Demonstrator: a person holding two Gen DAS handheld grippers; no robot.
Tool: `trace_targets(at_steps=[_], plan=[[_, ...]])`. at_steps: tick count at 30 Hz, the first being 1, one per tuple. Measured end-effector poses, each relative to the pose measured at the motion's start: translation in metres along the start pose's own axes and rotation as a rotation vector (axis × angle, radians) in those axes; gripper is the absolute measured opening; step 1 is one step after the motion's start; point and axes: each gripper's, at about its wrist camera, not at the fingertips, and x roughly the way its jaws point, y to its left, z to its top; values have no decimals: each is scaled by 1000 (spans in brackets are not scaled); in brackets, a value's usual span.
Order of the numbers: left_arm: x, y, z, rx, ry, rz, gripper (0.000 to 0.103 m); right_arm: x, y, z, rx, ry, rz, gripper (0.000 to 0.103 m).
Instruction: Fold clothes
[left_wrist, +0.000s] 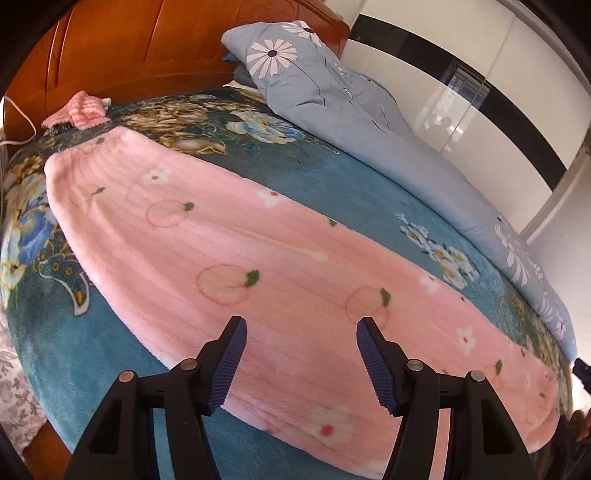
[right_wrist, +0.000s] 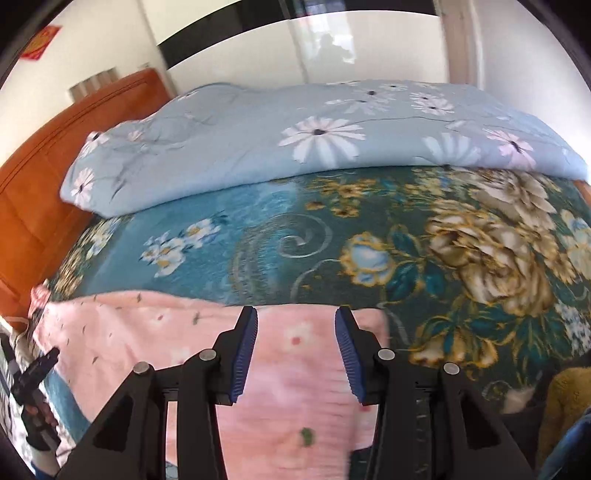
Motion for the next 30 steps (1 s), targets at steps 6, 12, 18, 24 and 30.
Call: trace_targets(at_steps=[6,12,18,24,30], plan=[[10,-6,6,4,-8,-44,66,88,138,10,-338,153,114,45],[24,-3,34,19,-39,-74,67,156,203,3,-593,267,104,45],[41,2,51,-11,-76,-120,67,175,212,-11,-700,337,77,45],[40,16,48,-53,-90,-127,67,176,219,-24,-665,352,5,17],[26,43,51,-141,-127,-146,69,165,229,-12,-617,312,-77,3]])
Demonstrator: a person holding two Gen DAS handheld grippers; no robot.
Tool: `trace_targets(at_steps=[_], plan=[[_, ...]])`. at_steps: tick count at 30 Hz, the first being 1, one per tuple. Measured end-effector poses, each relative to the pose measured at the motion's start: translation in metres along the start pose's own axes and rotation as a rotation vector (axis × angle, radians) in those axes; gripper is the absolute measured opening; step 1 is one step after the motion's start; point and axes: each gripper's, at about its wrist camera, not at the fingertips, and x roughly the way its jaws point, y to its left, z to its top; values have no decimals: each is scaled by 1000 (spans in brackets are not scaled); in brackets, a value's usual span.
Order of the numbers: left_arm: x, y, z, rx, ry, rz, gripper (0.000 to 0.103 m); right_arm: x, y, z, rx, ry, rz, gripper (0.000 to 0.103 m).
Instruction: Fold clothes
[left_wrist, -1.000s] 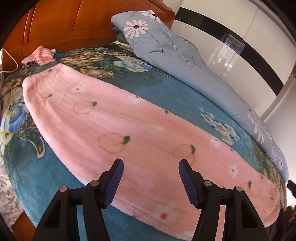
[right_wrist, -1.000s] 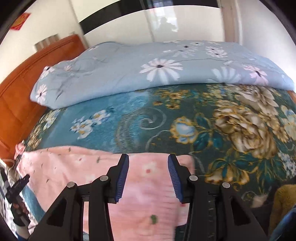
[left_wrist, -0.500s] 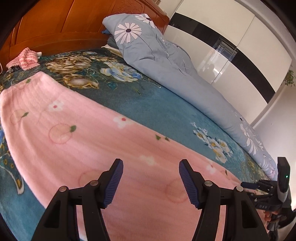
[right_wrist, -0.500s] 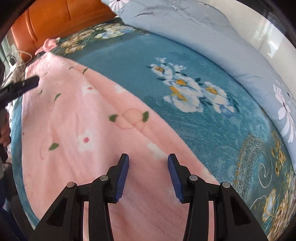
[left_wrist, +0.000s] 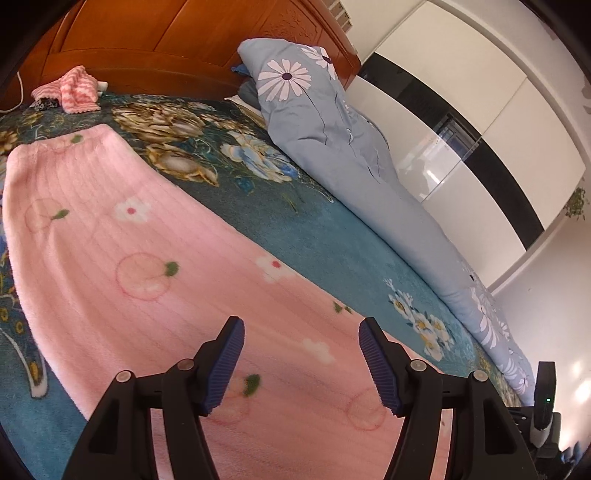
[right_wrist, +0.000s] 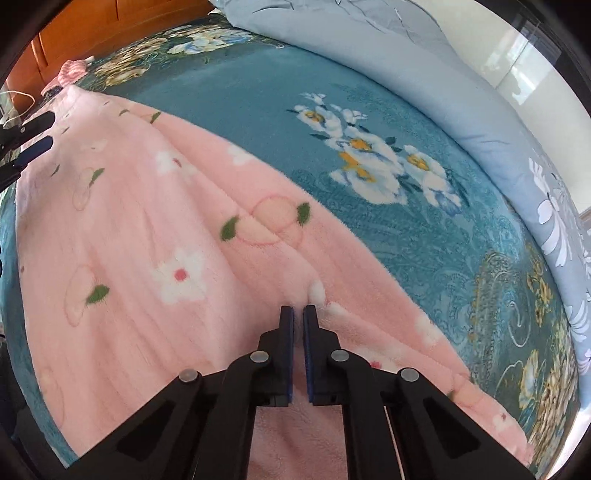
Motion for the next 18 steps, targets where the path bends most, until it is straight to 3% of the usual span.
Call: trace_targets(at_steps=[4,9,13,18], plan=[[-6,13,4,-43,-11,-6,69,-13,-25,23,87,-58,-69,3],[-7,22,8,-74,-9,-18,69,11,-40,43,120,-35,-176,2],[-7,26,10,-92,2,-35,69,24,-62,37,249,-25,-117,2],[-1,24,8,-95,24,-52,70,-15,-65,21,295,-126,28,2]])
